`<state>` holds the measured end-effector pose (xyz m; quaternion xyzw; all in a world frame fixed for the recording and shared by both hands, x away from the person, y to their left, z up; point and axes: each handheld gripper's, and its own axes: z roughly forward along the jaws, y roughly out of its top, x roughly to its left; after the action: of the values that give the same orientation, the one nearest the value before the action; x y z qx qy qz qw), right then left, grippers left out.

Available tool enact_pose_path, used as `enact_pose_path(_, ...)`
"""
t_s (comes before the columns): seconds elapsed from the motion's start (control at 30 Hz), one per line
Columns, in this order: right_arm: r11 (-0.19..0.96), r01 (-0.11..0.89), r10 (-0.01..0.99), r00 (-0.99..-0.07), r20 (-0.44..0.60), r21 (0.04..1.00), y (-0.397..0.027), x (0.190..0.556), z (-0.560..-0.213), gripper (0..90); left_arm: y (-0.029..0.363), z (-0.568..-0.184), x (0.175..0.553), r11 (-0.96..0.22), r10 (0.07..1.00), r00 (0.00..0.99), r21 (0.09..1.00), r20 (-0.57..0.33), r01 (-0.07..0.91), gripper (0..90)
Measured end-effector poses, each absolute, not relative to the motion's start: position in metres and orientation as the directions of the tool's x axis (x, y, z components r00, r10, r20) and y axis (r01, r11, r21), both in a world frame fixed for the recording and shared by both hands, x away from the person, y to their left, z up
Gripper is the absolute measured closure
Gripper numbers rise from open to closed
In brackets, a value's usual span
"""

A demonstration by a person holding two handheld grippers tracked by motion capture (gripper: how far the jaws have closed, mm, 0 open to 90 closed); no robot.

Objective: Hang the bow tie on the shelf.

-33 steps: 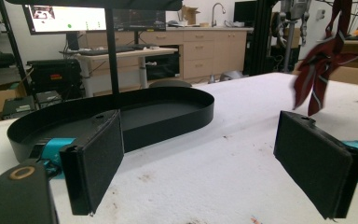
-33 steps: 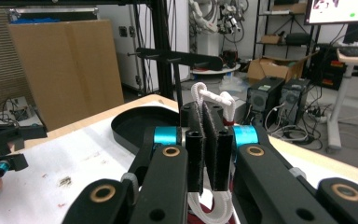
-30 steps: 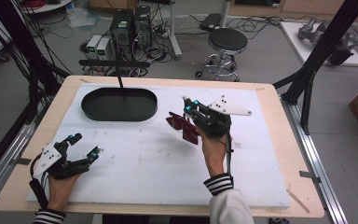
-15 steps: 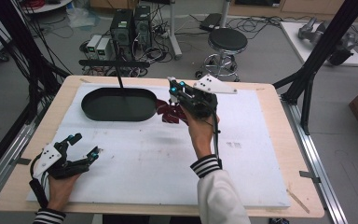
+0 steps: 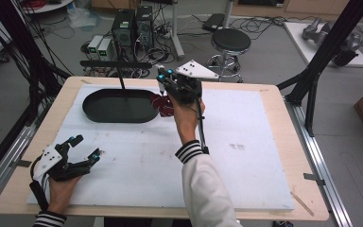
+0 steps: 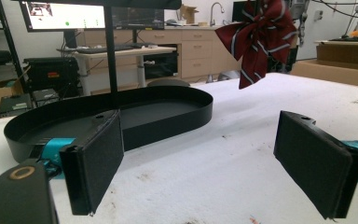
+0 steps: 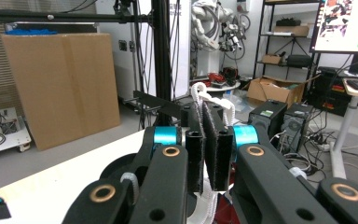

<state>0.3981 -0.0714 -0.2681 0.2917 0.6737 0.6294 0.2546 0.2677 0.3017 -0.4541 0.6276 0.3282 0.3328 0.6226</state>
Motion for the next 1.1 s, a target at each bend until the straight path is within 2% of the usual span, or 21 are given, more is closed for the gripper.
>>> enact_pose_path(0.33,0.052,0.083,0.704,-0.71,0.023,0.995,-0.039,0.422,-0.273,87.6,0.302,-0.454,0.268,-0.001,0.826,0.564,1.0,0.001,0.0,16.1)
enact_pose_path(0.5,0.024,0.078,0.703,-0.71,0.039,0.997,-0.03,0.432,-0.268,87.6,0.302,-0.454,0.268,0.0,0.826,0.564,1.0,0.0,0.001,16.1)
enact_pose_path(1.1,0.037,0.076,0.686,-0.727,0.03,0.996,0.0,0.456,-0.257,87.6,0.302,-0.454,0.267,-0.003,0.825,0.566,1.0,0.004,-0.004,16.1)
